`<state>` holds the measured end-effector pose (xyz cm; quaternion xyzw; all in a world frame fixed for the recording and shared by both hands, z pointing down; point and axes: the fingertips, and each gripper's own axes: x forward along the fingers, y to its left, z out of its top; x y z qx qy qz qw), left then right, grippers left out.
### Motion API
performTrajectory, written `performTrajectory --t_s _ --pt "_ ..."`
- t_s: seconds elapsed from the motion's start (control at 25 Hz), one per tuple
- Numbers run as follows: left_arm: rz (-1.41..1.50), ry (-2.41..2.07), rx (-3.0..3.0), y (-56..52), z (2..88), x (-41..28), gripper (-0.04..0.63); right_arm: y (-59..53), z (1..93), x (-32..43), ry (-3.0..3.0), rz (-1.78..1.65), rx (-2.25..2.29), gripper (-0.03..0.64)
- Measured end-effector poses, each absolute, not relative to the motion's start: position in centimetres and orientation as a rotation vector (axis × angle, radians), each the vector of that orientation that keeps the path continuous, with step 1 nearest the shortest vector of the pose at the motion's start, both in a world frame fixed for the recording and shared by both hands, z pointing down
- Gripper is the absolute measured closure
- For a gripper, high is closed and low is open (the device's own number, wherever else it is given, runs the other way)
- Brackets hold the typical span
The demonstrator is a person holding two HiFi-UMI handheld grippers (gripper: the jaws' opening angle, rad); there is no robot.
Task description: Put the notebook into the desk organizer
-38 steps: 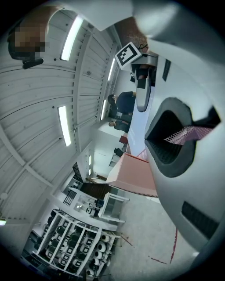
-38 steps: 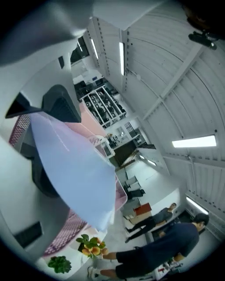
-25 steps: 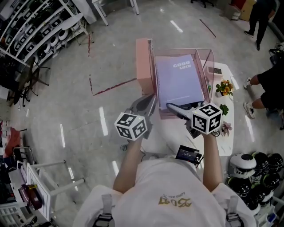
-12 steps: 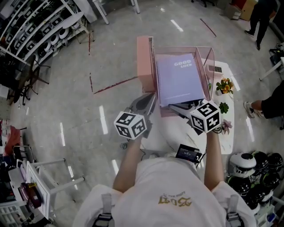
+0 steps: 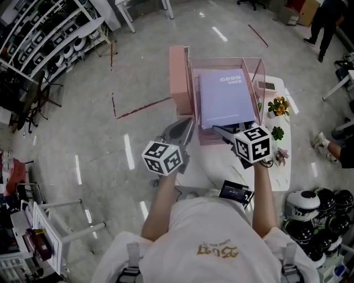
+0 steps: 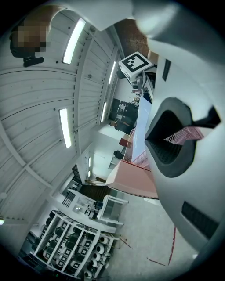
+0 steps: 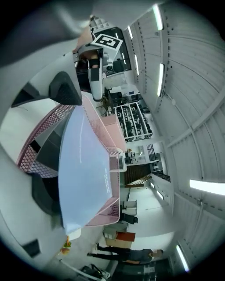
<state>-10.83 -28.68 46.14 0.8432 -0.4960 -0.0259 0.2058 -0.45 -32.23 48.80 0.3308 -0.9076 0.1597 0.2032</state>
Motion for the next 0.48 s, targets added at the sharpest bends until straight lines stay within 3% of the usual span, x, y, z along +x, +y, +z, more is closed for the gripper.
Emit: performTrajectory --t_s 0.48 --pt "-0.079 -1.335 2.374 -27.4 45.8 -9.7 0.58 -31.7 49.2 3.4 -2.357 0.39 1.243 0.097"
